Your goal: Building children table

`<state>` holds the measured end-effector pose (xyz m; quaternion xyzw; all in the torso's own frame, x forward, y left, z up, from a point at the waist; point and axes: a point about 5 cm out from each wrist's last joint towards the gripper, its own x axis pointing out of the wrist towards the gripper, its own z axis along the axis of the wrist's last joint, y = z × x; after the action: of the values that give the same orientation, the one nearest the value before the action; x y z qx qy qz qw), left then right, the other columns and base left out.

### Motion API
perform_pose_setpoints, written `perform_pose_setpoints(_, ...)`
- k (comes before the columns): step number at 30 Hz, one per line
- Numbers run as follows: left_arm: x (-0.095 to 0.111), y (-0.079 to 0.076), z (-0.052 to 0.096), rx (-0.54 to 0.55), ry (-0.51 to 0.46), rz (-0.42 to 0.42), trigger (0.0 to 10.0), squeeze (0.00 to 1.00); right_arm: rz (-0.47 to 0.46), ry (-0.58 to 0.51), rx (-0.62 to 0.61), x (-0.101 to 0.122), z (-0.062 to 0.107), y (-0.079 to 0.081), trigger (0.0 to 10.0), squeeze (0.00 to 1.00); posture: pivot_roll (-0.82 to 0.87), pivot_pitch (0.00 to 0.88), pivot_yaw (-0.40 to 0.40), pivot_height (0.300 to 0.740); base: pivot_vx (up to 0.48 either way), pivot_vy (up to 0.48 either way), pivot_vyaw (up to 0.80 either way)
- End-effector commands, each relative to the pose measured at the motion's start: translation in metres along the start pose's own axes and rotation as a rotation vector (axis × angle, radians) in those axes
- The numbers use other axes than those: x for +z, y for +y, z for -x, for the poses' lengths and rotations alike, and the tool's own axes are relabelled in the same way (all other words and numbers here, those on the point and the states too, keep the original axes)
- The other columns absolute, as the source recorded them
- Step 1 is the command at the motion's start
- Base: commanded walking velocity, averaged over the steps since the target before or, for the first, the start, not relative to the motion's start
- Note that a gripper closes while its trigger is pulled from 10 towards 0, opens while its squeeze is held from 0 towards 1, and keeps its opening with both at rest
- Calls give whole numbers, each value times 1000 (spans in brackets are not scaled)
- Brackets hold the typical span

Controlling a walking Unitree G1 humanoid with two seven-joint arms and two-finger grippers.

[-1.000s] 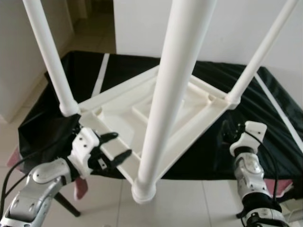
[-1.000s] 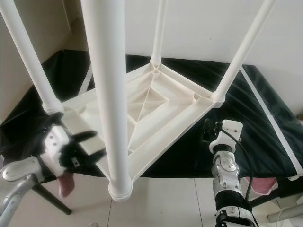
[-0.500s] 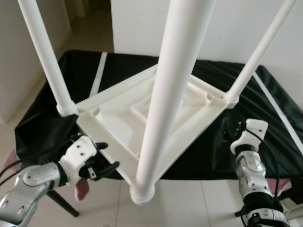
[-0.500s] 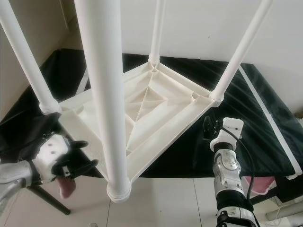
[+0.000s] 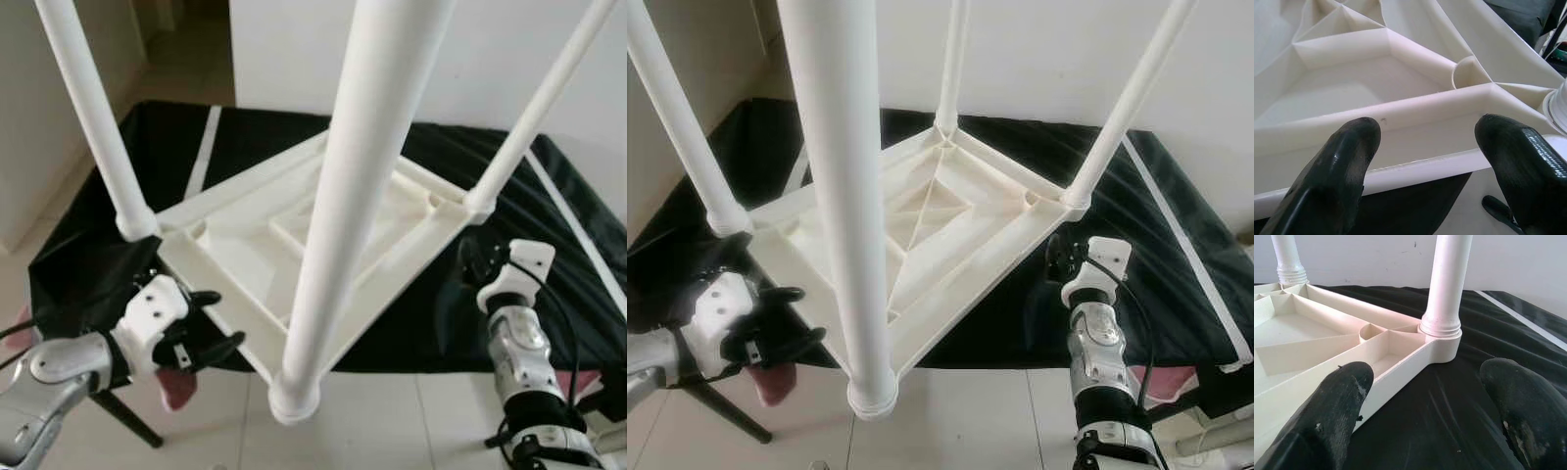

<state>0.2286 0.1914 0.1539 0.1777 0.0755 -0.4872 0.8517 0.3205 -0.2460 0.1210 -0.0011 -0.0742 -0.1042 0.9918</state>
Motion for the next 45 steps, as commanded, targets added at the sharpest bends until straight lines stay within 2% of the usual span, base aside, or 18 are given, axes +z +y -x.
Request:
perform_pose_setpoints(1,3,-17,-3,-295,-21,-22,10000,0,25,47,-21,-5,0,1,10000,0,95,51,-84,740,0,0,0)
perform_pose_setpoints(4,8,-15,-7,-264,-66,-9,10000,0,56,97,-54,-13,1,3,10000,0,95,51,-84,740,0,0,0)
perform_pose_setpoints(6,18,-1,-18,-113,-177,50,10000,0,59,158,-99,-24,6,11,10000,0,94,53,-83,740,0,0,0)
perform_pose_setpoints(9,23,4,-21,-56,-231,85,10000,0,59,182,-111,-28,8,15,10000,0,95,54,-84,740,0,0,0)
perform_pose_setpoints(10,29,7,-24,-15,-285,113,10000,0,54,200,-125,-32,10,20,10000,0,95,54,-84,740,0,0,0)
perform_pose_setpoints(11,29,7,-24,-15,-285,113,10000,0,54,200,-125,-32,10,20,10000,0,95,54,-84,740,0,0,0)
perform_pose_setpoints(13,42,7,-26,25,-398,172,10000,0,40,217,-93,-37,12,34,10000,0,98,58,-84,740,0,0,0)
perform_pose_setpoints(16,57,2,-31,37,-499,248,10000,0,-8,215,-25,-35,6,49,10000,0,99,62,-82,740,0,0,0)
perform_pose_setpoints(20,63,-7,-34,2,-538,271,10000,0,-37,222,-4,-33,2,55,10000,0,104,64,-84,740,0,0,0)
perform_pose_setpoints(23,70,-27,-46,-41,-568,287,10000,0,-60,258,80,-29,-9,66,10000,0,113,64,-90,740,0,0,0)
perform_pose_setpoints(27,77,-37,-56,-44,-565,270,10000,0,-64,270,119,-26,-16,70,10000,0,121,65,-95,740,0,0,0)
perform_pose_setpoints(29,77,-37,-56,-44,-565,270,10000,0,-64,270,119,-26,-16,70,10000,0,121,65,-95,740,0,0,0)
perform_pose_setpoints(31,92,-40,-64,-11,-610,302,10000,0,-64,284,154,-22,-25,75,10000,0,125,62,-100,740,0,0,0)
perform_pose_setpoints(34,94,-41,-67,-11,-614,308,10000,0,-54,279,158,-20,-28,76,10000,0,124,61,-99,740,0,0,0)
perform_pose_setpoints(38,101,-44,-73,-17,-635,325,10000,0,-43,270,149,-15,-34,77,10000,0,125,59,-102,740,0,0,0)
perform_pose_setpoints(39,107,-42,-79,7,-665,341,10000,0,-24,258,121,-9,-41,74,10000,0,125,56,-105,740,0,0,0)
perform_pose_setpoints(45,108,-42,-81,22,-669,338,10000,0,-25,238,99,-5,-44,70,10000,0,125,55,-106,740,0,0,0)
